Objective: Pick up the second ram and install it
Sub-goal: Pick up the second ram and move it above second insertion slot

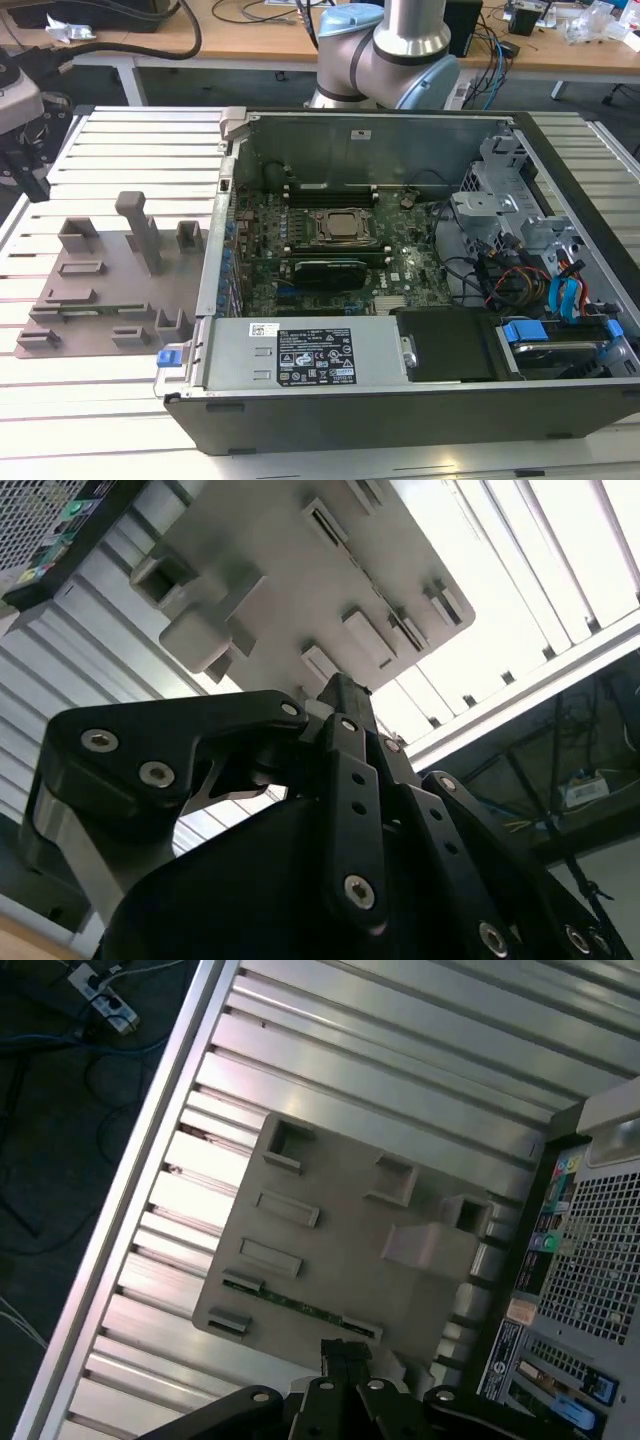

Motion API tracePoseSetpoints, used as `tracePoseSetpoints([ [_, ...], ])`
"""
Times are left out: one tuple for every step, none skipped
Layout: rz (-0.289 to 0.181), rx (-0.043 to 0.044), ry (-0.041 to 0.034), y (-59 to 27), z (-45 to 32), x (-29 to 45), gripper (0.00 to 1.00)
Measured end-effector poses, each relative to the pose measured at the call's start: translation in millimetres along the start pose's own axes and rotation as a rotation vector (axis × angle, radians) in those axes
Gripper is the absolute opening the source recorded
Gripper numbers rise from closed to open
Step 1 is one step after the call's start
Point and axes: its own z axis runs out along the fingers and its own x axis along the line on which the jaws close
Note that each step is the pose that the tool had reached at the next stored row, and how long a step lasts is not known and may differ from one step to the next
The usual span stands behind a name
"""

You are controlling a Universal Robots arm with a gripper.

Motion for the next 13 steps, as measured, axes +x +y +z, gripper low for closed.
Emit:
tracePoseSetpoints([
  [-0.022, -0.0005, 0.0010, 0.0, 0.0, 0.0, 0.10],
  [-0.043, -0.0010, 0.0019, 0.0, 0.0, 0.0, 0.10],
  [-0.062, -0.0015, 0.0029, 0.0, 0.0, 0.0, 0.10],
  [-0.079, -0.0019, 0.0036, 0.0, 0.0, 0.0, 0.10],
  [-0.099, -0.0024, 0.0045, 0.0, 0.0, 0.0, 0.10],
  [-0.112, -0.0027, 0.0051, 0.0, 0.0, 0.0, 0.10],
  [-0.121, -0.0029, 0.0055, 0.0, 0.0, 0.0, 0.10],
  [-0.131, -0.0031, 0.0059, 0.0, 0.0, 0.0, 0.10],
  [-0.151, -0.0036, 0.0068, 0.0, 0.0, 0.0, 0.10],
  [-0.170, -0.0041, 0.0077, 0.0, 0.0, 0.0, 0.10],
  [-0.189, -0.0045, 0.0085, 0.0, 0.0, 0.0, 0.10],
  [-0.205, -0.0049, 0.0093, 0.0, 0.0, 0.0, 0.10],
  [-0.223, -0.0053, 0.0101, 0.0, 0.0, 0.0, 0.10],
])
